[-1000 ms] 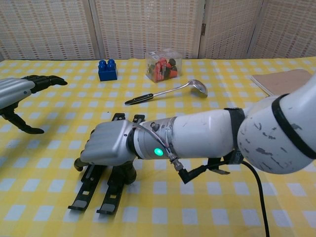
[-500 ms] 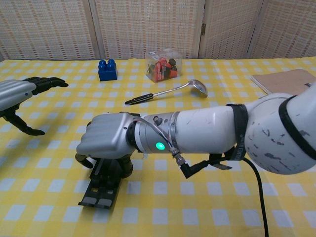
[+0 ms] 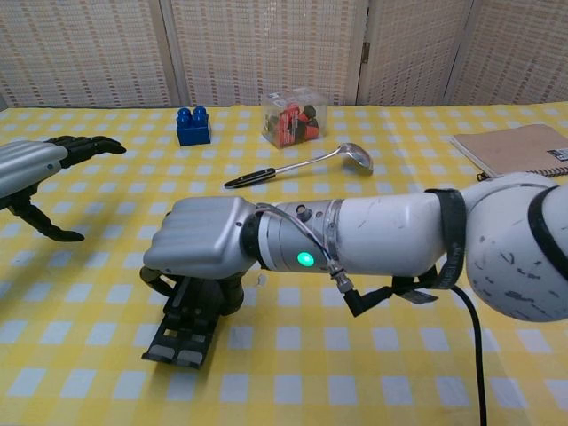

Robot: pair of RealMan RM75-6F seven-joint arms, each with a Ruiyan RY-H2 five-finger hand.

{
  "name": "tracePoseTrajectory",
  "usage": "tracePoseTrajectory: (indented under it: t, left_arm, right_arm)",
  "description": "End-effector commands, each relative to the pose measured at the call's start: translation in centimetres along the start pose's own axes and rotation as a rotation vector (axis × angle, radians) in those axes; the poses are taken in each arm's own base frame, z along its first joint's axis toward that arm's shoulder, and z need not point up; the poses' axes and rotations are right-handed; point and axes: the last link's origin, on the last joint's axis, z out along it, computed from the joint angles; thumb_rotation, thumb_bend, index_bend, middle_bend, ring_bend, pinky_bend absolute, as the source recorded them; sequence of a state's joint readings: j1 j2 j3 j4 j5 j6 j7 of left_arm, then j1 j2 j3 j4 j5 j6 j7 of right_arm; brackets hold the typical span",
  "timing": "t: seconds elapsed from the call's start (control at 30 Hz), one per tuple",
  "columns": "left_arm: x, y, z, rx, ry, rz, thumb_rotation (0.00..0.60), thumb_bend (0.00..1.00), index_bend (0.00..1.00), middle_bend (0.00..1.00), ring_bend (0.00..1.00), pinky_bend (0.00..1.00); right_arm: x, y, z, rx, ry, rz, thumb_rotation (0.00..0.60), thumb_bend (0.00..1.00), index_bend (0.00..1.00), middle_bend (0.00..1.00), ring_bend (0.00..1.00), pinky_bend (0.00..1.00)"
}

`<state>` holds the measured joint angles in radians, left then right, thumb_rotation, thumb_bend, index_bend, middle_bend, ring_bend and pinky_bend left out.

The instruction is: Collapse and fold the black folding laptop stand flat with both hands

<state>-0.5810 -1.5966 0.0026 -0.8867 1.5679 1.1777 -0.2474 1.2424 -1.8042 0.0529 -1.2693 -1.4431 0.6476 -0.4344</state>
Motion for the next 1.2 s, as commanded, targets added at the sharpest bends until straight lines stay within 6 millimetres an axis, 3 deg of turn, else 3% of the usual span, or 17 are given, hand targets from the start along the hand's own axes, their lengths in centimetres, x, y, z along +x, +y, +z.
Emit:
tracePoseTrajectory:
  t: [0.03,0.17,0.27,0.57,0.77,0.9,1.03,1.2]
  left_arm:
    - [0.5,0.0,0.0,-0.001,0.007,0.012,0.600,0.05,0.01,0.05,0.00,0.00]
    - [1.3,0.1,-0.3,0.024,0.006,-0.041,0.600,0.07,0.02,0.05,0.00,0.00]
    - [2.2,0.0,-1.0,0.047,0.001,-0.048,0.600,0.10,0.03,0.05,0.00,0.00]
    - [5.1,-1.4,-4.9,0.193,0.070,0.025,0.600,0.12,0.08,0.05,0.00,0.00]
    - [6.1,-2.2,-8.3,0.265,0.138,0.030,0.600,0.12,0.12,0.05,0.00,0.00]
    - [6.3,-2.5,-10.8,0.298,0.166,0.030,0.600,0.12,0.12,0.05,0.00,0.00]
    - [6.5,-2.5,-13.1,0.320,0.192,0.041,0.600,0.12,0.12,0.05,0.00,0.00]
    - [6.3,-1.8,-16.1,0.343,0.201,0.046,0.600,0.12,0.12,0.05,0.00,0.00]
  right_arm:
    - [0.2,0.1,-1.2,-0.016,-0.008,0.042,0.600,0.25,0.00,0.07,0.15,0.08]
    - [0.8,0.4,-3.9,-0.079,0.039,0.090,0.600,0.25,0.00,0.04,0.12,0.06]
    - [1.0,0.9,-7.1,-0.170,0.084,0.127,0.600,0.25,0.00,0.03,0.13,0.06]
    - [0.0,2.6,-21.0,-0.571,0.145,0.210,0.600,0.25,0.00,0.03,0.13,0.07]
    - [-2.5,2.9,-31.1,-0.835,0.132,0.271,0.600,0.25,0.00,0.03,0.11,0.07]
    - [-4.3,2.1,-37.3,-0.993,0.125,0.350,0.600,0.25,0.00,0.03,0.08,0.07]
    - [-5.5,0.9,-41.7,-1.096,0.141,0.391,0.600,0.25,0.00,0.02,0.07,0.07]
    - [-6.5,-1.3,-45.1,-1.193,0.158,0.446,0.600,0.25,0.00,0.02,0.06,0.06]
